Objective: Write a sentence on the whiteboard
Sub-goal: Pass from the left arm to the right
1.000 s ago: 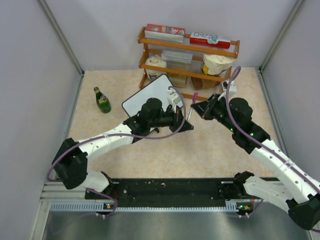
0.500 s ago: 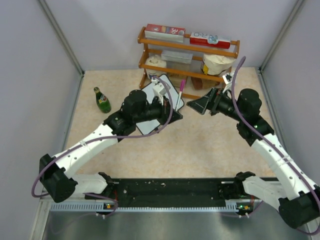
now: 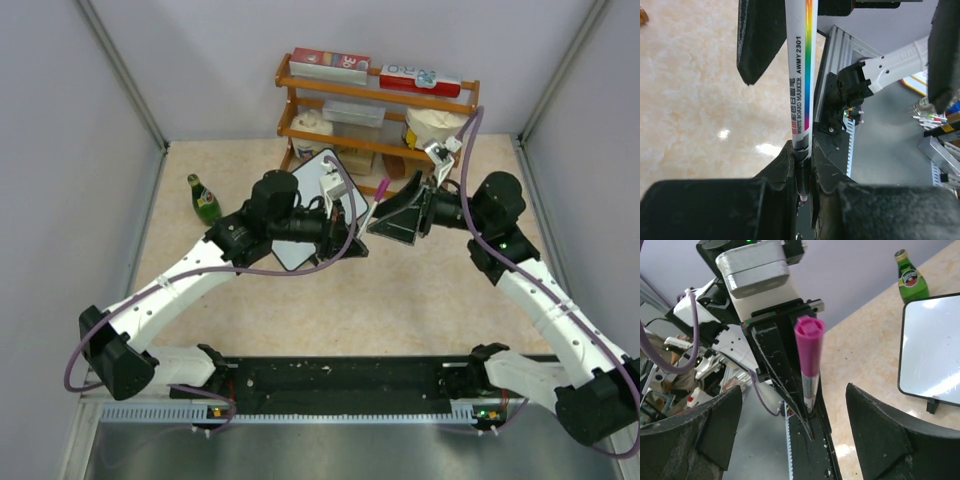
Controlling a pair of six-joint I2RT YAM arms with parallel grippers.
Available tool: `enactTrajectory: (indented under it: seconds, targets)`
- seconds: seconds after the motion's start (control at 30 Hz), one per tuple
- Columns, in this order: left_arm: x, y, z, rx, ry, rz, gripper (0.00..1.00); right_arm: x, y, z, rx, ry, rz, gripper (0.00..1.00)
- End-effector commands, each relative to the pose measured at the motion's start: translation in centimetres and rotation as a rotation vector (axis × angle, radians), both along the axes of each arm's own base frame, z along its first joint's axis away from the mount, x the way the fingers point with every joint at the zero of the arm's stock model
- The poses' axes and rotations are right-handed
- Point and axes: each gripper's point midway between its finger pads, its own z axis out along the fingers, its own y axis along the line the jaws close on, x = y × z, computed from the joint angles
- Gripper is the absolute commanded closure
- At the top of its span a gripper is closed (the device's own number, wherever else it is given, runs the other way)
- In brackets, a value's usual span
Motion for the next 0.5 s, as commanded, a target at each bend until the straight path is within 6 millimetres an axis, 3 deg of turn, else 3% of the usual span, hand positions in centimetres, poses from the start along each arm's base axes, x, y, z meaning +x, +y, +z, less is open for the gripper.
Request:
enactTrajectory:
  seconds: [0.0,0.17,0.3,0.4,0.47]
  targets:
    - [-1.2,-0.4,1.4,-0.033,-0.015,-0.098,1.00,-2.1,1.3,2.4,0.033,-0.100,0.118,0.21]
    - [-1.4,-0.4,1.0,-0.025,-0.003,-0.112,1.00,-2.3,2.4,1.5,0.004,-0.086,0.162,0.56]
    - [-1.8,0.0,0.8,-0.012,-0.008,-0.123,1.00,-2.3,2.3,0.9,-0.009,-0.086,0.151,0.96]
    - [-1.4,0.3,0.6,0.007,-0.021,-0.088,0.98,-1.9,2.1,0.7,-0.020,-0.074,0.102,1.00]
    - [-1.1,0.5,0.4,0.015,-0.025,-0.063,0.77,-0.9,1.7,0.8,-0.017,-0.062,0.007,1.00]
